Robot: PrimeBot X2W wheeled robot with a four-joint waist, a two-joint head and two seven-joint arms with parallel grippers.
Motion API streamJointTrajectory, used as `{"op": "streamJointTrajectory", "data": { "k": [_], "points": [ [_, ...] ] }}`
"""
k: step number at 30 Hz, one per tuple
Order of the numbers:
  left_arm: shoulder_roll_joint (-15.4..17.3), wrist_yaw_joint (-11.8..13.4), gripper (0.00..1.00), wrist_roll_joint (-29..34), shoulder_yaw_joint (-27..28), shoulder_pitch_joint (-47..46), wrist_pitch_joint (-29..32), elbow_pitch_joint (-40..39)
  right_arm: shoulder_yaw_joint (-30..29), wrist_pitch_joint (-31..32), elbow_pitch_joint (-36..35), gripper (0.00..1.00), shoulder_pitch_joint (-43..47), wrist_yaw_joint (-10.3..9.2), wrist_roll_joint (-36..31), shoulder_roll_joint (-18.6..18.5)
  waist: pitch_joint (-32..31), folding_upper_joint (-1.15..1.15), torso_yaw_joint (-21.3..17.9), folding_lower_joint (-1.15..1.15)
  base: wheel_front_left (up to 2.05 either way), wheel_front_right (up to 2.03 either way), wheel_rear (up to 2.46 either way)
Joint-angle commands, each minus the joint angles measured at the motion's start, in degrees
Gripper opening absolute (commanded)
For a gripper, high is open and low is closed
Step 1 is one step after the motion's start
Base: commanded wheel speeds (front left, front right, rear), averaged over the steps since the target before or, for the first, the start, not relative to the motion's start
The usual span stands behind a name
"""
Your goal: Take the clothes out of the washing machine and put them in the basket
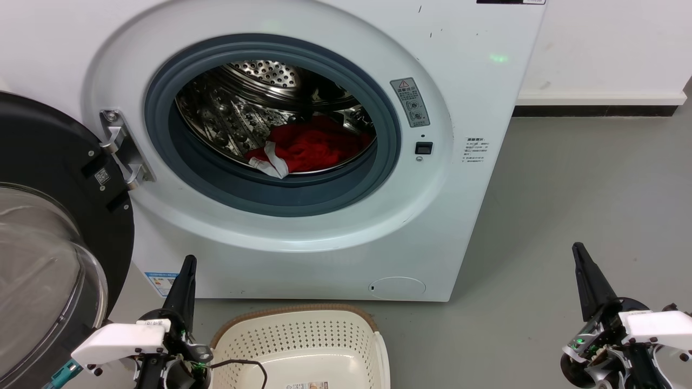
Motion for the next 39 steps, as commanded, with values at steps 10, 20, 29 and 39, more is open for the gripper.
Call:
{"op": "streamJointTrajectory", "data": {
  "k": [10,20,29,39],
  "points": [
    [-0.1,-0.3,0.00,-0.1,0.1,-0.3,0.1,0.0,0.0,0.2,0.1,0.00,-0.7,0.00,-0.3,0.2,0.0,0.00,0.0,0.00,0.00,0.00,0.00],
    [-0.1,-0.3,0.00,-0.1,0.1,-0.3,0.1,0.0,0.0,0.1,0.1,0.00,-0.7,0.00,-0.3,0.2,0.0,0.00,0.0,0.00,0.00,0.00,0.00],
    [-0.1,-0.3,0.00,-0.1,0.1,-0.3,0.1,0.0,0.0,0.1,0.1,0.00,-0.7,0.00,-0.3,0.2,0.0,0.00,0.0,0.00,0.00,0.00,0.00],
    [-0.1,-0.3,0.00,-0.1,0.1,-0.3,0.1,0.0,0.0,0.1,0.1,0.00,-0.7,0.00,-0.3,0.2,0.0,0.00,0.0,0.00,0.00,0.00,0.00]
  ]
}}
